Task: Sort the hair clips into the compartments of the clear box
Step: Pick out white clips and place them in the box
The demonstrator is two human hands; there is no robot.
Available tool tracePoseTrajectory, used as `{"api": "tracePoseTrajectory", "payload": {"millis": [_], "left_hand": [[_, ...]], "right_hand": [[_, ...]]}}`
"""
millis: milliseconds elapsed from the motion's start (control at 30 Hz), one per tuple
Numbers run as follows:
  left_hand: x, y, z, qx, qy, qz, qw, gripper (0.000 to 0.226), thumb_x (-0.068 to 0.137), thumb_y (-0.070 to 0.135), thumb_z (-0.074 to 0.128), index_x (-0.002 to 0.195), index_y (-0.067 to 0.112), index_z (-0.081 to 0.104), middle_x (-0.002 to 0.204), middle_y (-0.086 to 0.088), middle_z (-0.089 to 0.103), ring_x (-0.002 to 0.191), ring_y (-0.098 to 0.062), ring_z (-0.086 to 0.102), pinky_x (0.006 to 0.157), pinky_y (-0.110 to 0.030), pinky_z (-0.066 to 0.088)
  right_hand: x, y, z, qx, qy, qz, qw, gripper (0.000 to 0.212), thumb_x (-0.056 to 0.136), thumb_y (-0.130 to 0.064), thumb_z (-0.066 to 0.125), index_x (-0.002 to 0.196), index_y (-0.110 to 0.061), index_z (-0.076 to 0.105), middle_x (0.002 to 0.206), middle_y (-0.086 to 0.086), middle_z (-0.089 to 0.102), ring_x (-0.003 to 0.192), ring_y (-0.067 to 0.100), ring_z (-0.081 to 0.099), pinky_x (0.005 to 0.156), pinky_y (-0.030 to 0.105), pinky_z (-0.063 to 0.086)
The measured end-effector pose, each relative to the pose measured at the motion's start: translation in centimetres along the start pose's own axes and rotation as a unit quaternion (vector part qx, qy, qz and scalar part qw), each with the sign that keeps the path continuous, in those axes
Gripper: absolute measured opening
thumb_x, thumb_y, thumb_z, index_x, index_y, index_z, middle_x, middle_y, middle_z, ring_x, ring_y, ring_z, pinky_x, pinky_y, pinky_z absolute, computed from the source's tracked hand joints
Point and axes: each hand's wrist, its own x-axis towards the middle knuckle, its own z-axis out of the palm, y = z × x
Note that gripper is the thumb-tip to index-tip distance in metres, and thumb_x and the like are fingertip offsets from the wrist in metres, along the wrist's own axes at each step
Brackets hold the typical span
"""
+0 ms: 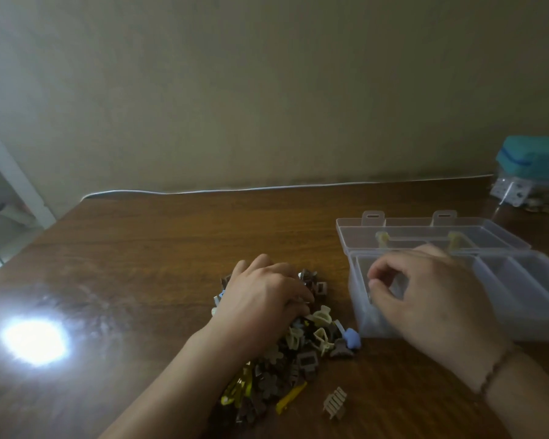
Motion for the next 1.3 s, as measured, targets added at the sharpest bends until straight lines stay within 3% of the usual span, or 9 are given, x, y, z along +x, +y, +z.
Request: {"api": "tracePoseTrajectory", "payload": {"millis": [200, 300, 433, 600, 667, 767, 833, 1067, 1300], "left_hand": [[0.0, -0.3, 0.5, 0.023, 0.070, 0.051, 0.996, 0.014, 0.084, 0.039, 0.072, 0.098, 0.041, 0.073, 0.108, 0.020, 0.063, 0.096, -0.012, 0.046, 0.080, -0.034, 0.041], [-0.2, 0.5, -0.2, -0.123, 0.148, 0.013, 0.981, 0.012, 0.083, 0.031, 0.075, 0.092, 0.038, 0.074, 0.094, 0.020, 0.065, 0.088, -0.008, 0.052, 0.074, -0.030, 0.046], [-0.9, 1.8, -2.0, -0.511, 0.109, -0.064, 0.850, 0.009, 0.084, 0.021, 0.070, 0.089, 0.016, 0.075, 0.081, 0.002, 0.074, 0.074, -0.010, 0.069, 0.064, -0.021, 0.052], [-1.4, 2.0, -2.0, -0.606, 0.090, -0.090, 0.786, 0.015, 0.083, 0.018, 0.066, 0.091, 0.008, 0.074, 0.085, -0.007, 0.076, 0.077, -0.015, 0.071, 0.067, -0.021, 0.054], [-1.5, 1.7, -1.9, -0.574, 0.090, -0.109, 0.807, 0.015, 0.086, 0.022, 0.064, 0.096, 0.016, 0.073, 0.091, -0.002, 0.076, 0.084, -0.013, 0.072, 0.073, -0.024, 0.056], [-1.5, 0.6, -1.1, -0.333, 0.103, -0.104, 0.932, 0.019, 0.091, 0.022, 0.065, 0.106, 0.034, 0.069, 0.099, 0.017, 0.071, 0.097, -0.001, 0.065, 0.082, -0.025, 0.056], [-1.5, 0.3, -0.8, -0.182, 0.071, -0.065, 0.979, 0.023, 0.092, 0.024, 0.065, 0.111, 0.037, 0.068, 0.106, 0.022, 0.066, 0.105, 0.003, 0.057, 0.090, -0.025, 0.051], [-1.2, 0.1, 0.4, -0.089, -0.012, 0.008, 0.996, 0.024, 0.097, 0.033, 0.056, 0.117, 0.040, 0.066, 0.117, 0.025, 0.064, 0.110, 0.002, 0.043, 0.095, -0.025, 0.028], [-0.1, 0.6, 0.9, -0.082, -0.019, 0.027, 0.996, 0.025, 0.095, 0.041, 0.055, 0.119, 0.043, 0.064, 0.116, 0.025, 0.065, 0.107, 0.000, 0.045, 0.092, -0.029, 0.033]], "right_hand": [[-0.3, -0.4, 0.7, 0.027, 0.071, -0.091, 0.993, 0.013, 0.086, -0.031, 0.056, 0.089, -0.026, 0.068, 0.080, -0.013, 0.062, 0.085, 0.012, 0.054, 0.073, 0.039, 0.048], [-0.7, -1.1, 1.2, 0.035, 0.069, -0.145, 0.986, 0.026, 0.084, -0.039, 0.054, 0.099, -0.024, 0.069, 0.088, -0.011, 0.065, 0.092, 0.014, 0.055, 0.075, 0.041, 0.049], [-1.0, -1.7, 1.6, 0.061, 0.073, -0.155, 0.983, 0.043, 0.083, -0.053, 0.052, 0.114, -0.026, 0.065, 0.100, -0.009, 0.066, 0.103, 0.010, 0.051, 0.081, 0.038, 0.048], [-1.3, -1.8, 1.1, 0.226, 0.035, -0.101, 0.968, 0.031, 0.080, -0.055, 0.055, 0.109, -0.046, 0.060, 0.095, -0.023, 0.062, 0.096, 0.002, 0.060, 0.079, 0.030, 0.051], [-1.2, -1.3, 0.4, 0.229, 0.034, -0.096, 0.968, 0.023, 0.080, -0.053, 0.054, 0.100, -0.045, 0.060, 0.092, -0.022, 0.061, 0.093, -0.001, 0.059, 0.077, 0.021, 0.049], [-0.6, 0.3, -0.9, 0.140, 0.078, -0.072, 0.984, 0.009, 0.081, -0.038, 0.062, 0.089, -0.035, 0.063, 0.084, -0.017, 0.058, 0.081, 0.003, 0.057, 0.066, 0.018, 0.045], [-0.2, 1.4, -1.3, 0.054, 0.085, -0.042, 0.994, 0.005, 0.078, -0.028, 0.067, 0.083, -0.029, 0.066, 0.073, -0.016, 0.053, 0.073, 0.009, 0.053, 0.058, 0.020, 0.040], [-0.1, 1.7, -0.9, 0.030, 0.022, -0.035, 0.999, 0.007, 0.077, -0.032, 0.062, 0.080, -0.031, 0.068, 0.070, -0.018, 0.057, 0.071, 0.001, 0.048, 0.061, 0.014, 0.034], [-0.2, 1.7, -0.7, -0.003, -0.011, -0.072, 0.997, 0.024, 0.081, -0.051, 0.054, 0.089, -0.034, 0.069, 0.078, -0.019, 0.056, 0.079, 0.007, 0.050, 0.068, 0.030, 0.042]]}}
